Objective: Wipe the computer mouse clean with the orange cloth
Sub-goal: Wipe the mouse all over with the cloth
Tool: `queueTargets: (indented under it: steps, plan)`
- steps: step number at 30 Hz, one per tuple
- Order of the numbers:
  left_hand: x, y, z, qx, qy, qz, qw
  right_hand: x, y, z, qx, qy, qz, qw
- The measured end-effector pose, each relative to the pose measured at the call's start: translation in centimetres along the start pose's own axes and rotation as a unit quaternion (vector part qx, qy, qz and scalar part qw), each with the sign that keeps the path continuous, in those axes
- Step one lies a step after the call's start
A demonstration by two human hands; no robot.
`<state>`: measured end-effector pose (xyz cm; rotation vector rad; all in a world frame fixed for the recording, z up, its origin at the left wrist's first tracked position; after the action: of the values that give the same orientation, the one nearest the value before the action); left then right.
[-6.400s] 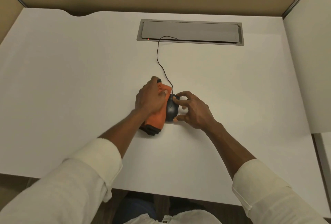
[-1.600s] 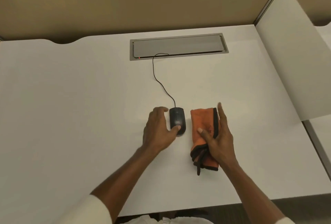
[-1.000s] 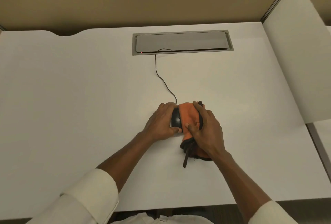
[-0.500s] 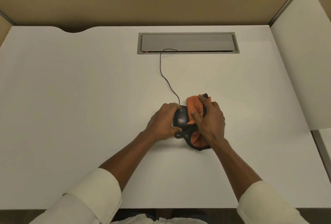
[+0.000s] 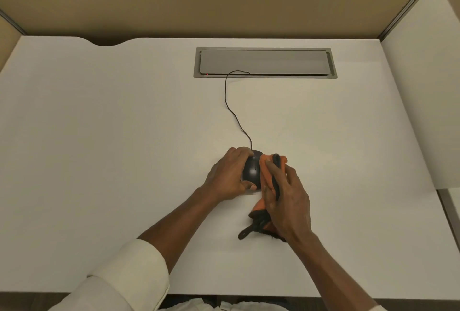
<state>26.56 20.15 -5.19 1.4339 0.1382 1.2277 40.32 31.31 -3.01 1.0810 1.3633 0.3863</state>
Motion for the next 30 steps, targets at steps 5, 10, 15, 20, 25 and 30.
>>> queueTargets:
  steps: [5,10,15,20,25,30]
  plan:
    - [0.4,0.4,0.2,0.0,-0.002,-0.012,1.0,1.5,0.0,-4.4,-0.003,-0.026,-0.042,0.999]
    - [0.6,0.4,0.2,-0.002,0.003,-0.01,1.0,2.5,0.1,-7.1,-0.034,-0.031,-0.079,0.996]
    - [0.6,0.3,0.1,-0.006,0.004,-0.001,1.0,0.5,0.5,-3.8,-0.045,0.037,-0.057,0.997]
    - [0.3,0.2,0.1,-0.002,0.001,0.003,1.0,-0.9,0.4,1.3,-0.054,0.068,-0.007,0.996]
    - [0.1,0.0,0.1,-0.001,-0.002,-0.002,1.0,-0.6,-0.1,0.9,-0.027,0.018,0.007,0.999]
    - [0.2,0.0,0.0,0.0,-0.005,-0.003,1.0,1.0,-0.4,-4.0,-0.03,-0.033,-0.004,0.999]
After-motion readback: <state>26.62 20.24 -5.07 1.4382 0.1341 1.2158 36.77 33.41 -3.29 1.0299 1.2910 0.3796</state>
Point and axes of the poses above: each hand's wrist, its own z-axis away from the middle knuckle, its own y-axis out of the back of the hand, x = y × z, the point moved 6 cm from there along -z, towards the middle knuckle, and after that the axes turned 8 degrees about y, right-handed, at the moved point
